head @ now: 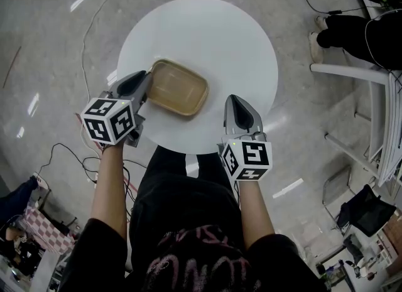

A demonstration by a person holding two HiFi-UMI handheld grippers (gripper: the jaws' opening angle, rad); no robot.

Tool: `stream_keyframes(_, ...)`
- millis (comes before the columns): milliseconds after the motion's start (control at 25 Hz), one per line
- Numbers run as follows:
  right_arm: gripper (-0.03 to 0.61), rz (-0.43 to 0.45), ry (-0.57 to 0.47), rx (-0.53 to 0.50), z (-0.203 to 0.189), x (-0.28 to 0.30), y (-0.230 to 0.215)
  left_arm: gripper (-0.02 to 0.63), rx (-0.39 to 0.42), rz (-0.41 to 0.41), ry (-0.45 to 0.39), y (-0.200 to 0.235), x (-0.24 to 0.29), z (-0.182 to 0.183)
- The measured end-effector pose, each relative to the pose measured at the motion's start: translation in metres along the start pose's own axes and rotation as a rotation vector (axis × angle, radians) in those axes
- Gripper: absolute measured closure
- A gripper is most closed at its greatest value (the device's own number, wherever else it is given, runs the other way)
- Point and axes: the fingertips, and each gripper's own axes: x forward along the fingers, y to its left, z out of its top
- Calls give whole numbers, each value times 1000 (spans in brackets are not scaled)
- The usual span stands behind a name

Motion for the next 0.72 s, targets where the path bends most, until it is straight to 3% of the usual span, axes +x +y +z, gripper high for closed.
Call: stream_keyframes(720,578,19,-43,-9,18,-11,-4,558,11,-15,-73,-30,-20,16)
